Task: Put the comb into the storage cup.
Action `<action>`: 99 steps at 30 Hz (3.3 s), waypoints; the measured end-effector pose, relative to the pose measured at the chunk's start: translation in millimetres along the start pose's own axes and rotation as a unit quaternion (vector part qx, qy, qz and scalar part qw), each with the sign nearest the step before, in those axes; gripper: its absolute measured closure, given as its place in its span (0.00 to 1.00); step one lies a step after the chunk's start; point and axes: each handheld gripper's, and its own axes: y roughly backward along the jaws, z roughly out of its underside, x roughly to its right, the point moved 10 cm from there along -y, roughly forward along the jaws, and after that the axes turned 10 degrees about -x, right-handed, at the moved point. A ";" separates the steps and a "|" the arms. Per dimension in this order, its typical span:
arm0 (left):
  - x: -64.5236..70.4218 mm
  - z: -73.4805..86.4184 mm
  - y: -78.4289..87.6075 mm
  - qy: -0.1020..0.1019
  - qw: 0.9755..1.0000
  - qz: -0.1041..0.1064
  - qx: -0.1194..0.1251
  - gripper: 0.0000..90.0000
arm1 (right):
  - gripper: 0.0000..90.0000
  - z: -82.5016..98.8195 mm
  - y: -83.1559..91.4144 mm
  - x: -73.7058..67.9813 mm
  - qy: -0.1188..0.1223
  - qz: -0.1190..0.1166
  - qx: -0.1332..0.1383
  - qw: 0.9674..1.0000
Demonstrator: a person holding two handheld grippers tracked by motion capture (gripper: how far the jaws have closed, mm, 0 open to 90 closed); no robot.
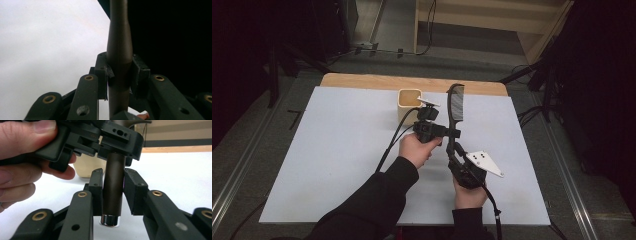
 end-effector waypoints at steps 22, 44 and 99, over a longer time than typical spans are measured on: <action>-24.4 -0.9 23.6 -0.018 0.998 -0.061 0.001 0.81 | 0.43 -0.5 -1.3 -16.9 0.037 -0.110 -0.050 0.992; -40.8 2.8 43.2 -0.041 0.994 -0.101 -0.007 0.81 | 0.37 17.5 -15.6 -29.1 0.095 -0.207 -0.154 0.962; -46.2 -21.1 88.9 -0.071 0.992 -0.097 0.046 0.81 | 0.29 47.6 12.2 27.3 0.145 -0.238 -0.260 0.925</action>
